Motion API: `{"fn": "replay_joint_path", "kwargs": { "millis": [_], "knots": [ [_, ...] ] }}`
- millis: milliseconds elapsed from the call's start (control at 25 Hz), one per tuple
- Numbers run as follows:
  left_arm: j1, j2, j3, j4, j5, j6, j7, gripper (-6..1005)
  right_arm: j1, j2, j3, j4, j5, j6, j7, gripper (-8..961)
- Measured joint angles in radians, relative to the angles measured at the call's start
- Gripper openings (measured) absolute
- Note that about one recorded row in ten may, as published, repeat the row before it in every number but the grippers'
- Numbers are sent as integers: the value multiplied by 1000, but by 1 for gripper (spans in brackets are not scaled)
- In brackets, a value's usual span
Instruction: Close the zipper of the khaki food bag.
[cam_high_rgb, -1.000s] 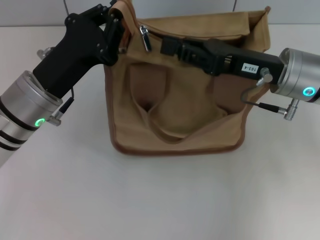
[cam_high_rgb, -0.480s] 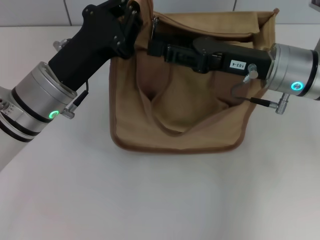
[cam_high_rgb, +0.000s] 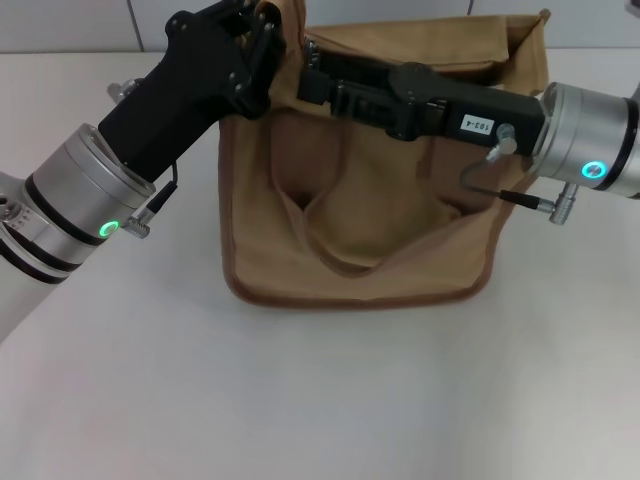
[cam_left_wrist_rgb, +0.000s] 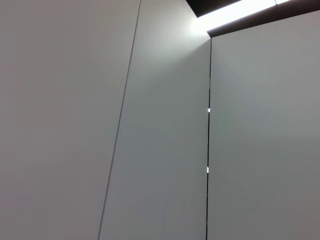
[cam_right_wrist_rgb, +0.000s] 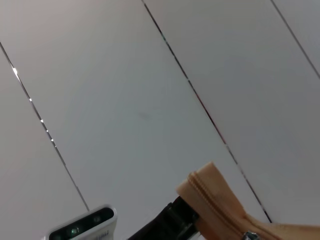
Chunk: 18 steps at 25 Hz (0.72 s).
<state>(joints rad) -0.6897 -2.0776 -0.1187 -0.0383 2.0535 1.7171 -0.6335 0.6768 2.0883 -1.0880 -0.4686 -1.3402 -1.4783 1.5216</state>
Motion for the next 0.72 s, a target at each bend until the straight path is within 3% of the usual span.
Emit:
{"fn": "replay_joint_path", "kwargs": {
  "millis": [680,720],
  "knots": [
    [6,-1,4,-2,1,-1,1,40,7,3,-42,29,50,34,7,542],
    [7,-1,4,-2,1,1,2,41,8,2,-43,29,50,37,7,504]
  ]
}}
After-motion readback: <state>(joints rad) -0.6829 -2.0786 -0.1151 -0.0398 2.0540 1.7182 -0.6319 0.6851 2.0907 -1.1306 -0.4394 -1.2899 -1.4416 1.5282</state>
